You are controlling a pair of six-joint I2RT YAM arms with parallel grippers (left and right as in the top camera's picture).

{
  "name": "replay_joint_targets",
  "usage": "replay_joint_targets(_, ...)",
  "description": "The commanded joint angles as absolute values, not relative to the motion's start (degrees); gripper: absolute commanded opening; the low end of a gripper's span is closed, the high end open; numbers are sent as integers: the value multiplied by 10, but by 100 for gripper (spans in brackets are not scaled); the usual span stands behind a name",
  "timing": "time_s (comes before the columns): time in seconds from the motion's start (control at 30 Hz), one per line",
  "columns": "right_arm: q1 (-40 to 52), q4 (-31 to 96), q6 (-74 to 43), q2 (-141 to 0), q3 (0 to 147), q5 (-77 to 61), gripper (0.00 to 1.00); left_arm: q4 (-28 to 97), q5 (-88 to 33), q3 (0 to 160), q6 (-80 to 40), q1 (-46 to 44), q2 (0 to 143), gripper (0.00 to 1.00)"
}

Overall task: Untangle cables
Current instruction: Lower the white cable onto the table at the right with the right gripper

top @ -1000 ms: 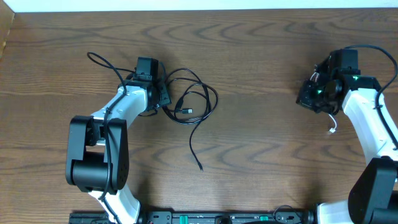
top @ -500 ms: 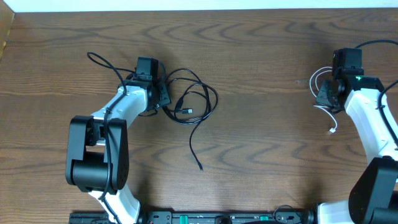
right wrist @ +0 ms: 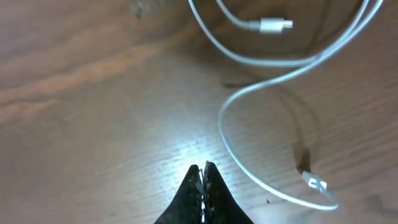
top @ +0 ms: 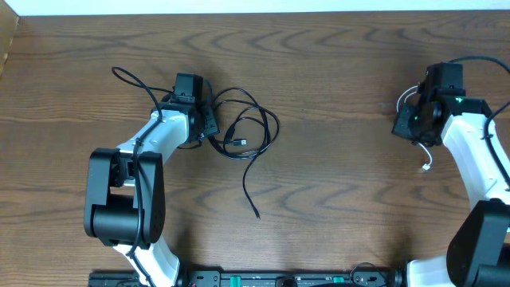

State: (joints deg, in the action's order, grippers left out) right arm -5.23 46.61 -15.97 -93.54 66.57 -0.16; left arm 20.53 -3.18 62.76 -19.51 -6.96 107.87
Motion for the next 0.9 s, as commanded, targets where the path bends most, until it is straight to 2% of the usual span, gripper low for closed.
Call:
replay_joint_targets(0.0,-54,483,-151,-965,665,20,1,214,-56,622,-203,-71,1089,56)
replay_joint_targets(0.13,-65,492,-151,-1013,665,62,1,214,-56,622,-203,-71,1089,56)
replay_joint_targets(0.33,-75,533,-151,-1041,686,210,1,216,-56,622,-203,-71,1089,56)
replay_joint_targets(0.47,-75,543,-151,-1039,738,226,1,215,-56,622,-203,-71,1089,56)
replay_joint_targets(0.57,-75,499,-147,-1039,768,226,1,215,-56,622,-203,-71,1089,56)
replay_joint_targets(0.73,-75,351,-111,-1042,770,226,1,216,-56,622,-203,-71,1089,56)
replay_joint_targets(0.83,-75,323,-111,-1046,767,223,1,216,-56,622,-203,-71,1089,56)
replay_joint_targets(0.87,-75,326,-111,-1047,767,219,4,216,-56,622,-203,-71,1089,56)
